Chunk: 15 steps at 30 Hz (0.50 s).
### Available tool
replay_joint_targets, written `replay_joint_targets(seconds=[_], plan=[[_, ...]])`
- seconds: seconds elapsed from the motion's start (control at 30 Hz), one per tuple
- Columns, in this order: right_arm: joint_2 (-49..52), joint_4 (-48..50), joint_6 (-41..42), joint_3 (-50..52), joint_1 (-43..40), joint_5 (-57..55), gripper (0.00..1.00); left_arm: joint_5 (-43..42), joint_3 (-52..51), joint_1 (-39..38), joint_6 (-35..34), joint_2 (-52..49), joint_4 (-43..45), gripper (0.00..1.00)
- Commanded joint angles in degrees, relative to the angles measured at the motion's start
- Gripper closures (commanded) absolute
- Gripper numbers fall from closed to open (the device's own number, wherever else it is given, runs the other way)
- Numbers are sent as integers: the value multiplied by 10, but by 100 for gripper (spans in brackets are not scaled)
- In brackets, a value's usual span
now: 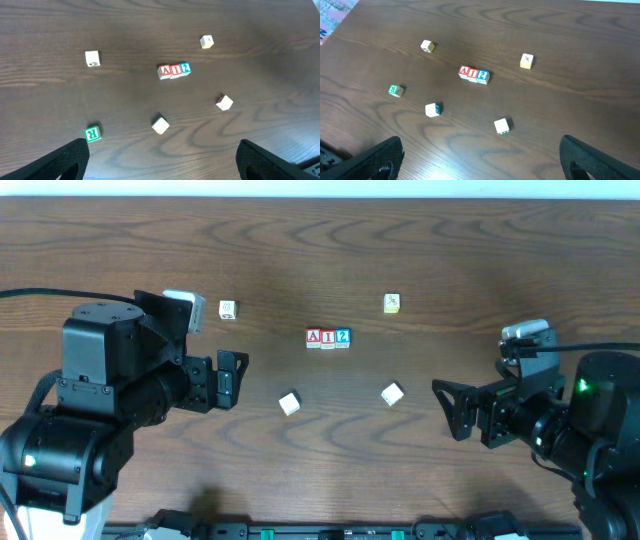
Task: Spell out Ai2
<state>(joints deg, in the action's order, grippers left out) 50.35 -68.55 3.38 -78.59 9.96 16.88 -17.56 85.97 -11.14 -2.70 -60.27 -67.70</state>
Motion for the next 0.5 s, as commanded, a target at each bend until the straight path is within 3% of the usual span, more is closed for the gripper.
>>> replay_joint_targets(seconds=[0.0,0.3,0.47], plan=[[0,-1,-5,-1,-1,-4,1,54,4,0,19,8,-6,5],[0,-1,-5,-1,-1,-4,1,162,-4,54,19,104,-21,5],[0,-1,-5,-1,-1,-4,1,165,-101,119,19,184,11,4]])
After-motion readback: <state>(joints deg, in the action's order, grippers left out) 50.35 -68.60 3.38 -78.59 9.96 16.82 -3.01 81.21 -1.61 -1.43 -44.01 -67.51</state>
